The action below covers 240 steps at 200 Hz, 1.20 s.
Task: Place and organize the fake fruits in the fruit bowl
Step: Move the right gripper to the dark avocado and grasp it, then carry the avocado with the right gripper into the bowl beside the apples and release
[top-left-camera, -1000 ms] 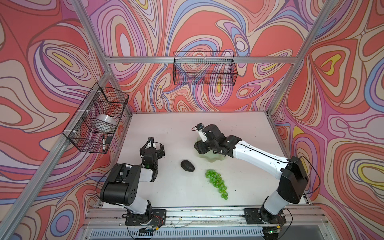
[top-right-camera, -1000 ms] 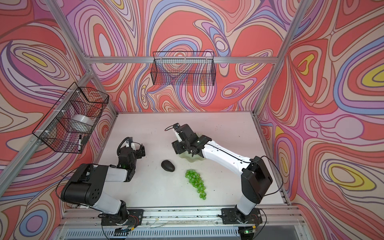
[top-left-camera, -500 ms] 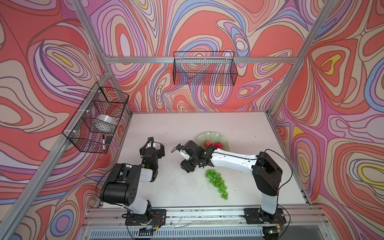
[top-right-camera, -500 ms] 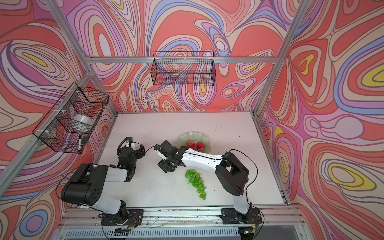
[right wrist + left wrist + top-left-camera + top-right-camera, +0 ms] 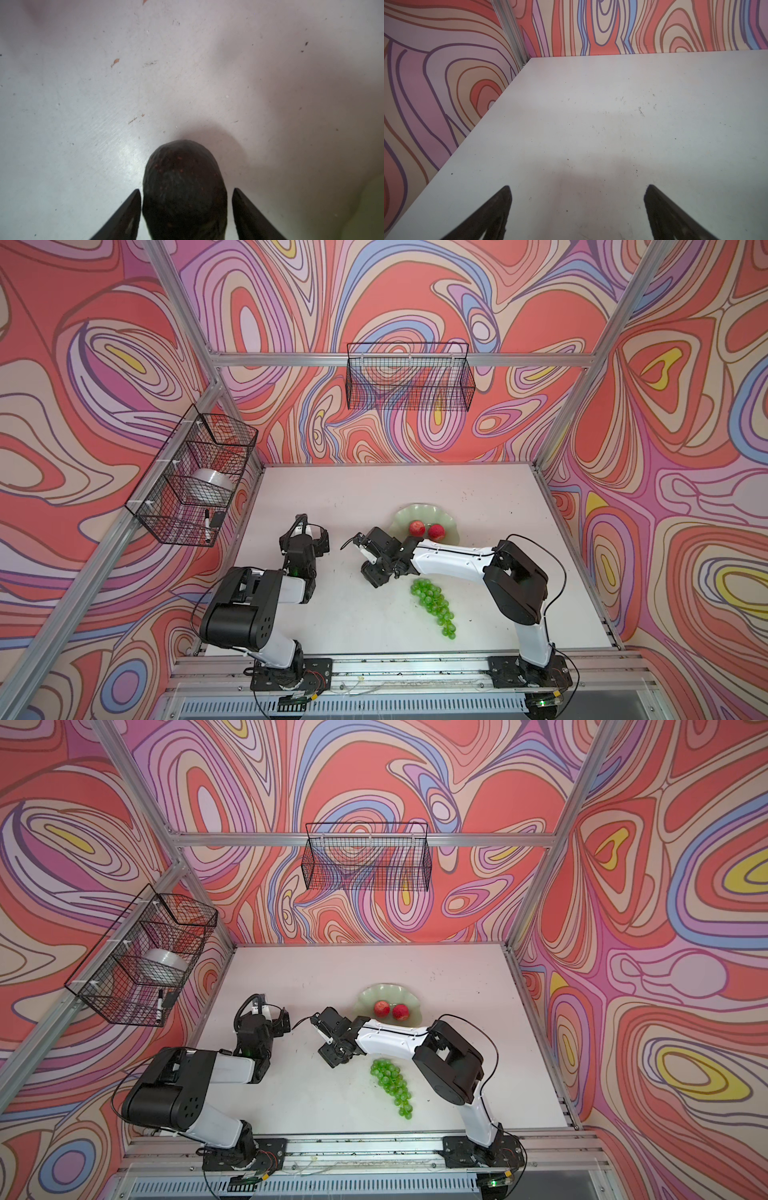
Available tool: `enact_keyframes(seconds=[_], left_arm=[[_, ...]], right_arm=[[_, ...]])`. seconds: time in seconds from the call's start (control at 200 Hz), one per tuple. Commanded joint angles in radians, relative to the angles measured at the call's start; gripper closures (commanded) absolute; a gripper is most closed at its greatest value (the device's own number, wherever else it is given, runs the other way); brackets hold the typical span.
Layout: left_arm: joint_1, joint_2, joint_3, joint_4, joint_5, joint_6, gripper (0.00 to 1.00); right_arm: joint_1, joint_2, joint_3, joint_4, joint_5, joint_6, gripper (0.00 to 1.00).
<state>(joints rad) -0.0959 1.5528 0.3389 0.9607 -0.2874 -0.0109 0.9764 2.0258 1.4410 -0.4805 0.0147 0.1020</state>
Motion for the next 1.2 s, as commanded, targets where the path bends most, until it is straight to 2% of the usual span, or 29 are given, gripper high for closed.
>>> enact_keyframes(seconds=[0.0, 0.14, 0.295, 0.471, 0.566, 0.686, 0.851, 1.197], left_arm=[[0.009, 0.0, 0.011, 0.006, 0.002, 0.011, 0.0], [0.008, 0.001, 0.011, 0.006, 0.003, 0.01, 0.0], [0.008, 0.001, 0.011, 0.006, 0.004, 0.011, 0.0], [0.008, 0.0, 0.011, 0.006, 0.002, 0.011, 0.0], [0.008, 0.0, 0.011, 0.006, 0.003, 0.011, 0.0], [0.008, 0.001, 0.01, 0.006, 0.002, 0.01, 0.0], [0.009, 0.0, 0.011, 0.006, 0.002, 0.009, 0.0], [0.009, 0.0, 0.011, 0.006, 0.002, 0.011, 0.0]], right_arm=[[0.003, 0.025, 0.024, 0.026, 0.03, 0.019, 0.34], [0.003, 0.02, 0.032, 0.023, 0.057, 0.035, 0.49], [-0.005, -0.068, 0.047, 0.011, 0.077, 0.045, 0.57], [-0.094, -0.191, 0.054, -0.031, 0.097, 0.004, 0.58], [-0.174, -0.232, 0.031, -0.043, 0.166, -0.072, 0.58], [-0.295, -0.248, 0.009, -0.017, 0.174, -0.128, 0.58], [-0.394, -0.194, -0.002, 0.047, 0.171, -0.214, 0.58], [-0.453, -0.084, -0.031, 0.178, 0.129, -0.332, 0.57]])
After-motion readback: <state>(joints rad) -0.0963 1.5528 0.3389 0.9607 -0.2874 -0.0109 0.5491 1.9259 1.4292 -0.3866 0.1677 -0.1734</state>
